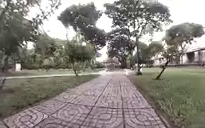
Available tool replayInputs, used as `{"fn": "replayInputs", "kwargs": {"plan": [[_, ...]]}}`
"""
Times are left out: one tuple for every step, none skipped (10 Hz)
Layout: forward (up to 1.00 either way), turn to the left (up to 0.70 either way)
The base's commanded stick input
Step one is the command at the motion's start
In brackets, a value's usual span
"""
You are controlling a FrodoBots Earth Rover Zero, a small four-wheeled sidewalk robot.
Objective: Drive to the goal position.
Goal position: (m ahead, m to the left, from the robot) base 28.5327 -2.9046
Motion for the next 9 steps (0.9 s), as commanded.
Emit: {"fn": "replayInputs", "kwargs": {"plan": [[0.50,0.00],[0.50,0.00],[0.50,0.00],[0.50,0.00],[0.50,0.00],[0.50,0.00],[0.50,0.00],[0.50,0.00],[0.50,0.00]]}}
